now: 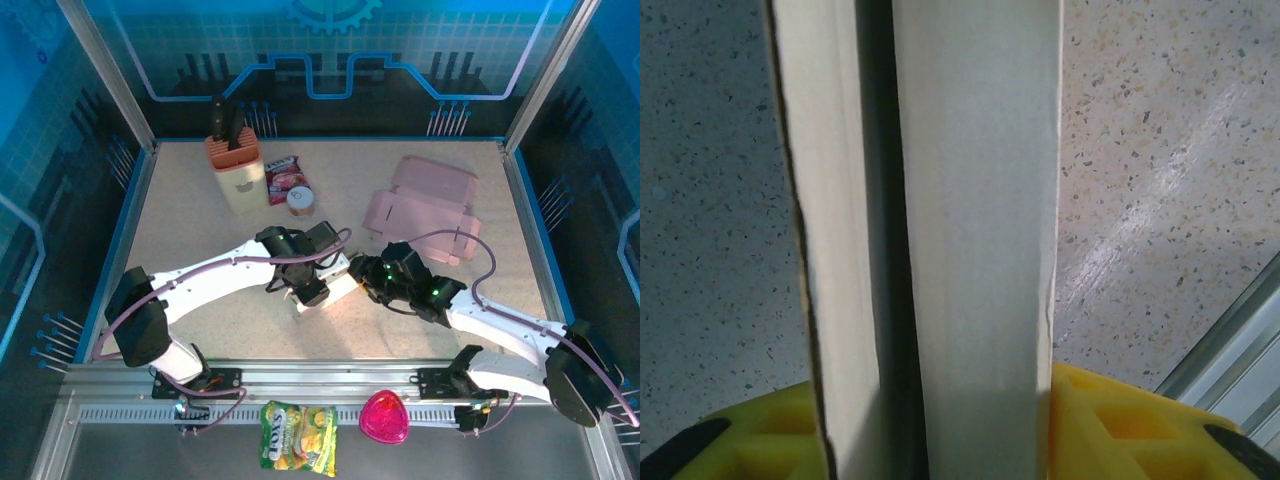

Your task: Fold the paper box

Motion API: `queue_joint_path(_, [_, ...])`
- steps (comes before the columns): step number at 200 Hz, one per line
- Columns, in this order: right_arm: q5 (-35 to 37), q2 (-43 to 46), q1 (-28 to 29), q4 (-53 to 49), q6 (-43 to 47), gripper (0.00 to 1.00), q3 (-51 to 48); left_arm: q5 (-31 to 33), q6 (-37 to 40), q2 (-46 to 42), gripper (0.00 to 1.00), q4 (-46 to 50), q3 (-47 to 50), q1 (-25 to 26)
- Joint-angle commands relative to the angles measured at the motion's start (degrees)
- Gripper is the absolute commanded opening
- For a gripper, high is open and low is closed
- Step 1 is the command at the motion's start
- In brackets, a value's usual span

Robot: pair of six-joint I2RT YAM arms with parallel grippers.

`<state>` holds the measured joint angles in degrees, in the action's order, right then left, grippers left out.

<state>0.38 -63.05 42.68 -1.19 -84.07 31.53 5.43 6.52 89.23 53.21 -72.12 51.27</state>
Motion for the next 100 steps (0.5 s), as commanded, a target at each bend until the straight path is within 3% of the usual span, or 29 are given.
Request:
queue_joint_path(1, [1.0,0.3,-0.3,-5.6,0.1,0.5,0.3,0.5,0.9,-0.5,0.38,-1.0,1.1,0.3])
queue_joint_path(18, [1.0,1.7,-0.7,-7.2,2.2,0.51,1.1,0.9,1.1,-0.6,0.32,-1.5,1.3,0.3])
queue_joint_path(48, [-1.5,6.5,-3.3,-12.0,10.5,0.62,3.3,1.3,2.4,-1.7,0.25,-1.6,1.8,0.3])
queue_joint_path(100, [-15.1,14.6,-19.3,-17.2,36.3,0.65,5.6,2.0,6.6,-3.4,0.24,0.0,3.1,0.3])
